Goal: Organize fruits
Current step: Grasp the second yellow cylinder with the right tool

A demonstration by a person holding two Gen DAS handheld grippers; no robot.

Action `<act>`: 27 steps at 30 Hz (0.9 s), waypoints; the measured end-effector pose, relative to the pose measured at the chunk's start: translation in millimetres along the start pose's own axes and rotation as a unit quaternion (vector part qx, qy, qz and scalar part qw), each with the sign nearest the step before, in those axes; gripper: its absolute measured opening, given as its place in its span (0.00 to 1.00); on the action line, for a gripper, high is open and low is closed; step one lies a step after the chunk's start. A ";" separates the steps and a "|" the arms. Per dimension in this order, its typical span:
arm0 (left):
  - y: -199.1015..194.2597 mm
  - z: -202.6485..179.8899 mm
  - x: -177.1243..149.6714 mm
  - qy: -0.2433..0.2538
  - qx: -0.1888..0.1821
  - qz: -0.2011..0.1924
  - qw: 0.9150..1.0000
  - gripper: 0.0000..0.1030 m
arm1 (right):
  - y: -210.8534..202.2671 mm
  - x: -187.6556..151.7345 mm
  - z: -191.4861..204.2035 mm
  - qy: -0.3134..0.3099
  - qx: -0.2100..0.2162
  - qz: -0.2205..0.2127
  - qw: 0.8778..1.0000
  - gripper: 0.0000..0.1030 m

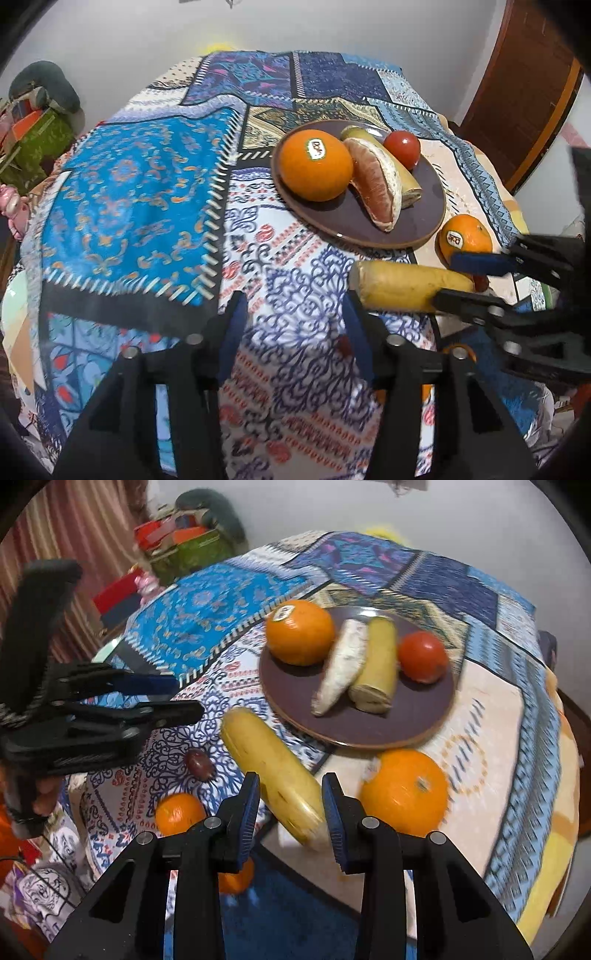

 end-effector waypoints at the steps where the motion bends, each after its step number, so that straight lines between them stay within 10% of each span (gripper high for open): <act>1: -3.1 1.7 -2.2 -0.001 0.000 -0.001 1.000 0.53 | 4.5 1.9 2.9 -0.007 -0.001 0.004 1.000 0.34; 12: -12.9 7.6 -17.9 -0.019 -0.013 0.005 1.000 0.54 | 40.4 10.7 18.5 -0.051 0.012 0.050 0.997 0.48; 27: -30.1 -35.9 -31.2 0.003 -0.035 0.010 0.999 0.54 | -38.9 4.8 -4.4 0.035 -0.020 -0.047 0.998 0.33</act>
Point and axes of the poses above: each gripper's, at about its wrist camera, not at the fingertips, and y roughly the way its jaws point, z to its left, x to its top, the point moved 5 cm from there along y, roughly the way its jaws point, and after that the axes turned 5 degrees about -z, right-handed, at the moved point
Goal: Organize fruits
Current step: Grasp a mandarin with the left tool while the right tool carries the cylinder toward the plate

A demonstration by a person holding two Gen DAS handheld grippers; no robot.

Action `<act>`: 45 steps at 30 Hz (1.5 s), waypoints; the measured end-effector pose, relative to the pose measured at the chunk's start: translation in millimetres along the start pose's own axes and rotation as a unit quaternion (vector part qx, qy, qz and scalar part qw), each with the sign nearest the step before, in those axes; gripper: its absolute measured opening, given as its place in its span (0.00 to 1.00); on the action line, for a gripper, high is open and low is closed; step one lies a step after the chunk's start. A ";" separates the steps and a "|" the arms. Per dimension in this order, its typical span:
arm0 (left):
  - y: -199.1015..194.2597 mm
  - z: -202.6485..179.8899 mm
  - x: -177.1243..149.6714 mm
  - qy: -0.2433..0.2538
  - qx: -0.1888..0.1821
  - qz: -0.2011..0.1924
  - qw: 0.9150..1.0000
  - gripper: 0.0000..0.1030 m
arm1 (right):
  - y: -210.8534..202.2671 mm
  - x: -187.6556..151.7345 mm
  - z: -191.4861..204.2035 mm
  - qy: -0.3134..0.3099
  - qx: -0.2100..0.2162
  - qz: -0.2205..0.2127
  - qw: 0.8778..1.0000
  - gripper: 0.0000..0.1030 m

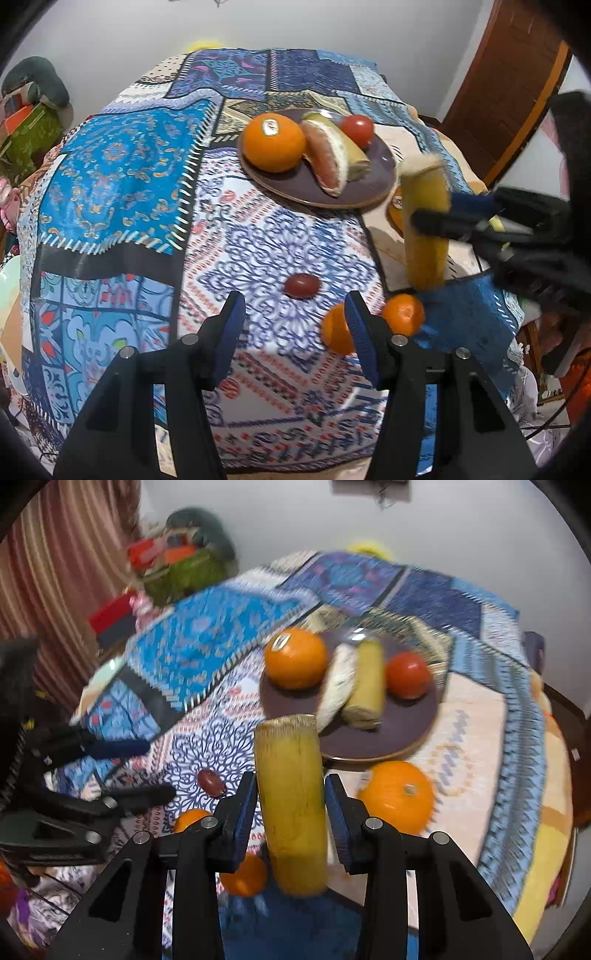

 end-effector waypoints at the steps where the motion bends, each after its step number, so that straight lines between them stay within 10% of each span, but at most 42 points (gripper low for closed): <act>1: 0.1 -4.1 -1.7 0.003 0.000 0.002 1.000 0.54 | -8.0 0.6 -1.3 0.003 -0.004 -0.008 1.000 0.33; 23: 21.5 -32.5 -23.6 0.001 -0.022 0.031 0.999 0.35 | -77.7 -17.5 -45.0 0.067 -0.042 -0.072 0.994 0.33; 45: 24.7 -7.8 65.6 -0.004 -0.009 -0.041 0.999 0.35 | -51.8 30.4 -65.3 0.062 -0.044 -0.095 0.993 0.33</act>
Point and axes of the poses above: each gripper's, at about its wrist camera, not at the fingertips, and y roughly the way its jaws point, z to its left, x to its top, the point moved 5 cm from there along y, roughly the way its jaws point, and after that the axes turned 5 degrees about -z, right-handed, at the moved point
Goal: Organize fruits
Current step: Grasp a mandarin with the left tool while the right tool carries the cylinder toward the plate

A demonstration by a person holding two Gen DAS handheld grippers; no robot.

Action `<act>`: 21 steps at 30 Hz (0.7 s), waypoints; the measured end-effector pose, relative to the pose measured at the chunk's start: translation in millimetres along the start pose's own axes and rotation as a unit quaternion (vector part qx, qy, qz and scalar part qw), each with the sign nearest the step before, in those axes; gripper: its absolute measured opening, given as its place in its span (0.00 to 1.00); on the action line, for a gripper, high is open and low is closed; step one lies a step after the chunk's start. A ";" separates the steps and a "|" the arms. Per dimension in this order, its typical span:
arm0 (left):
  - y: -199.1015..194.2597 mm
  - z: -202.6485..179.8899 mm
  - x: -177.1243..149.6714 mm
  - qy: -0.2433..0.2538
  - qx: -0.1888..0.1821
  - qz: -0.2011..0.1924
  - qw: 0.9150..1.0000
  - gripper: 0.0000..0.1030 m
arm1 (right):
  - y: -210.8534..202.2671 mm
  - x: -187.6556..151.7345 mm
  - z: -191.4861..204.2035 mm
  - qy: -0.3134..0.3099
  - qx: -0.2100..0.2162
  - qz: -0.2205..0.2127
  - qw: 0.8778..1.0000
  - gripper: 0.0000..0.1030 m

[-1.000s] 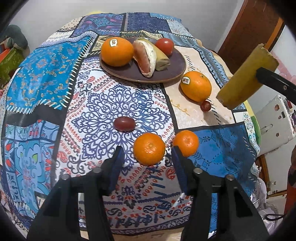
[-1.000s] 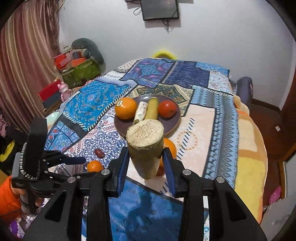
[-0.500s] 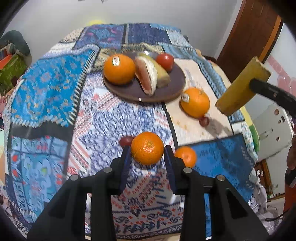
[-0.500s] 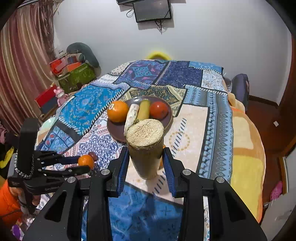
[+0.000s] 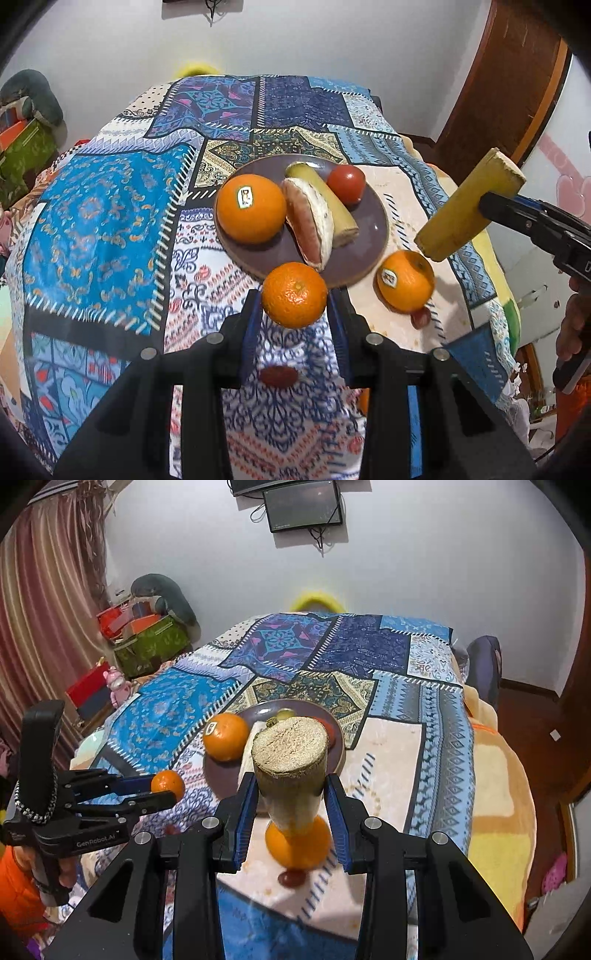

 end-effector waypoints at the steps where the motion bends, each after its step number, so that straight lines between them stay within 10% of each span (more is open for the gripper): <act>1: 3.2 1.1 1.4 0.000 0.001 0.001 1.000 0.35 | 4.0 1.4 -1.0 -0.001 0.000 0.001 1.000 0.33; 21: 59.5 11.5 22.4 0.001 -0.001 0.015 1.000 0.35 | 83.0 16.6 0.4 -0.033 0.006 0.039 0.999 0.33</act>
Point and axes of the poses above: each gripper's, at about its wrist camera, not at the fingertips, and y roughly the way its jaws point, z to its left, x to its top, the point moved 5 cm from there along y, roughly the way its jaws point, and after that the axes turned 5 degrees about -z, right-handed, at the moved point
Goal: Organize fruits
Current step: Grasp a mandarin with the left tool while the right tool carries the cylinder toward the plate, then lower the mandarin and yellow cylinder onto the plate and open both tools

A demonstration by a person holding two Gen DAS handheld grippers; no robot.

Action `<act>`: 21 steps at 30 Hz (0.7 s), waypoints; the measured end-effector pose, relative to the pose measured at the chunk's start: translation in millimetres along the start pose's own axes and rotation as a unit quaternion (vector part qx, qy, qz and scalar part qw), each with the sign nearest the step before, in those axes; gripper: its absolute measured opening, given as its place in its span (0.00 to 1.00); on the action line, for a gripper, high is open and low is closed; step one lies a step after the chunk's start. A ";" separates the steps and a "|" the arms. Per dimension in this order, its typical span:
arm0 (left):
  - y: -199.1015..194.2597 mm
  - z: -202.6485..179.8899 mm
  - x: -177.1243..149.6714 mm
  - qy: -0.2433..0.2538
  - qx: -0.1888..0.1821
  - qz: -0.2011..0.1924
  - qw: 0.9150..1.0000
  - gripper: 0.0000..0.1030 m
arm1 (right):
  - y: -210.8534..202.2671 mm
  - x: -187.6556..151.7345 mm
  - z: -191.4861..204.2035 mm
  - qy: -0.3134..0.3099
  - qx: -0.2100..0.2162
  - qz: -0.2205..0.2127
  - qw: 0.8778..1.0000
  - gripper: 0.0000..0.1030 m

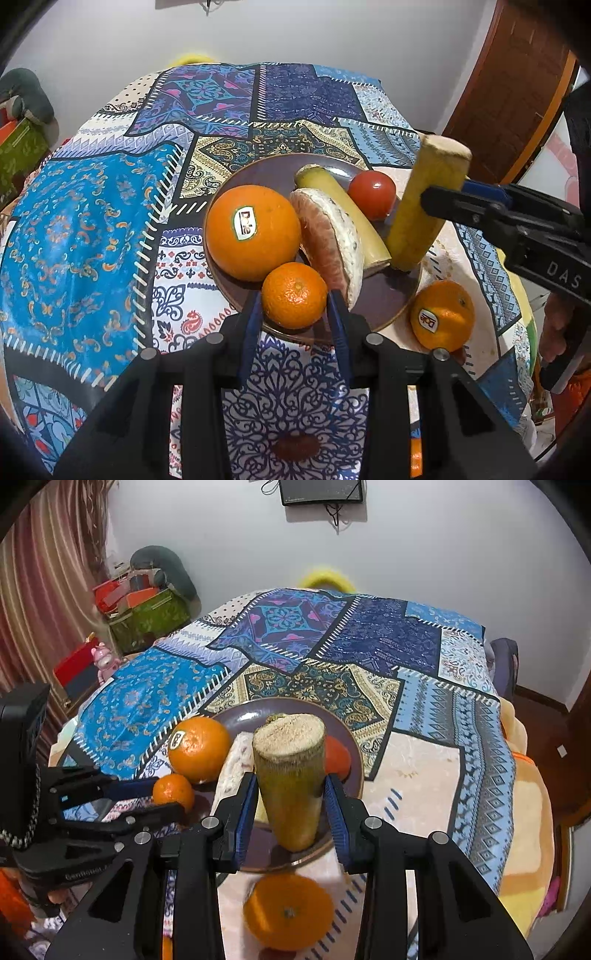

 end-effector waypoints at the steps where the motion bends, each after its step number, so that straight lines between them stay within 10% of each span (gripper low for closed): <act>1: 1.1 0.7 -0.1 0.000 0.000 0.001 1.000 0.35 | 2.1 1.4 -0.6 0.000 0.000 0.000 1.000 0.33; 21: 14.7 0.6 -3.4 -0.008 -0.003 0.017 1.000 0.47 | 31.5 8.6 9.7 -0.014 0.004 0.018 1.000 0.34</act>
Point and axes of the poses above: each gripper's, at about its wrist camera, not at the fingertips, and y roughly the way its jaws point, z to its left, x to its top, the point moved 5 cm from there along y, roughly the way its jaws point, and after that the axes turned 5 degrees about -z, right-handed, at the moved point
